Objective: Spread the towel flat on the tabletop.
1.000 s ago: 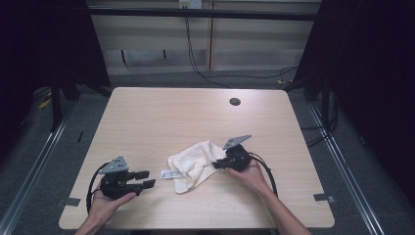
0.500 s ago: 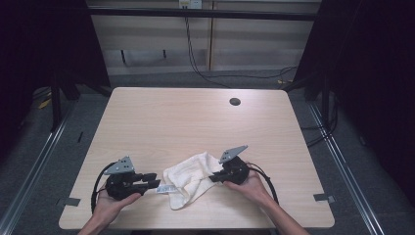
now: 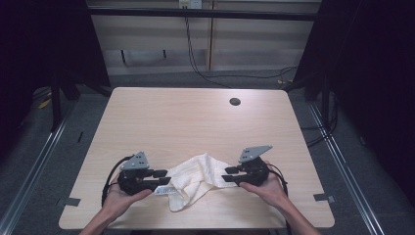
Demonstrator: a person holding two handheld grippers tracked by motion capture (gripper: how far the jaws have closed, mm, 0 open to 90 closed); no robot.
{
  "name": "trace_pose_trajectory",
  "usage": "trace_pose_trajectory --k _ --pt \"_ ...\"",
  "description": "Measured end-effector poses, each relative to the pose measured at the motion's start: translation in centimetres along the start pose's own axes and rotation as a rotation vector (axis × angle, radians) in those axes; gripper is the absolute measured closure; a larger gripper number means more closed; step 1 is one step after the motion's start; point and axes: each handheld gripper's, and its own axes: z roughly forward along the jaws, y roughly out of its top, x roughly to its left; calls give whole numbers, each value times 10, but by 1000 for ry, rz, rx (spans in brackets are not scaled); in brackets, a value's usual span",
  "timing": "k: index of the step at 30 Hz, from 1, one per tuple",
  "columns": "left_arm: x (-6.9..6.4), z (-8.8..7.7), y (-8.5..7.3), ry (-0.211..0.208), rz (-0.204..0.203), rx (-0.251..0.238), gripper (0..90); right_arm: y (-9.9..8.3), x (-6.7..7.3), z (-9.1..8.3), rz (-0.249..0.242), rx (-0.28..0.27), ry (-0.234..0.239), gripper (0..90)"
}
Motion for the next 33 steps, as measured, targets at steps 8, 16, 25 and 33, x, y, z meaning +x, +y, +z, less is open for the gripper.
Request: trace_pose_trajectory --k 8,16,25,33 --pt "3 13 -5 -38 -21 5 642 -35 -11 -1 12 -14 -29 687" --pt "5 12 -8 -38 -8 15 554 -41 -12 8 -45 67 -43 649" --pt "13 12 -10 -3 -19 -5 524 -42 -7 8 -76 76 -95 862" --pt "8 18 -6 -68 28 -17 574 -41 -13 9 -15 67 -63 880"
